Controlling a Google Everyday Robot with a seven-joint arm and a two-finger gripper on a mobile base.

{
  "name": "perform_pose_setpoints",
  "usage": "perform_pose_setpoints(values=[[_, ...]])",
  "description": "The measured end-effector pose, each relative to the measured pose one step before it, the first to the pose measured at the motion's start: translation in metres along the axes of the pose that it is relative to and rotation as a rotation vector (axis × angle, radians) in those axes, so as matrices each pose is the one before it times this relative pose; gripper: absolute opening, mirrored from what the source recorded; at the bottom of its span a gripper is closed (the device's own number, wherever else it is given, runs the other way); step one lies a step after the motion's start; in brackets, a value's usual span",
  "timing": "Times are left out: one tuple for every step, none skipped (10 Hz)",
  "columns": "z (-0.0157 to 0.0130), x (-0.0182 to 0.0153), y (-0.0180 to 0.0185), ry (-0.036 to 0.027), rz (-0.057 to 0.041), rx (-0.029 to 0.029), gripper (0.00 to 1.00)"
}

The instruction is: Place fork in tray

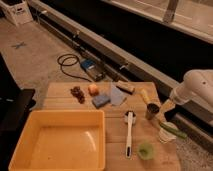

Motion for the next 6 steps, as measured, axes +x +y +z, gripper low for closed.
perform_pose_setpoints(values=[[0.00365,-0.00208,-0.00314,-0.00306,0.00326,-0.00060,0.67],[0.00232,-0.00076,-0.00341,-0.00174,0.00441,0.00190,0.67],[0.00405,-0.00106,-0.00403,-0.00063,0.00392,0.00646,0.65],[0.00533,-0.00023,-0.00176,0.00275,-0.00102,0.00691,0.57],[0.00287,-0.00012,-0.00092,0.00104,-0.00208,0.00546,0.49],[0.00409,0.00151,-0.00039,0.00324,-0.00263,0.00525,0.37]])
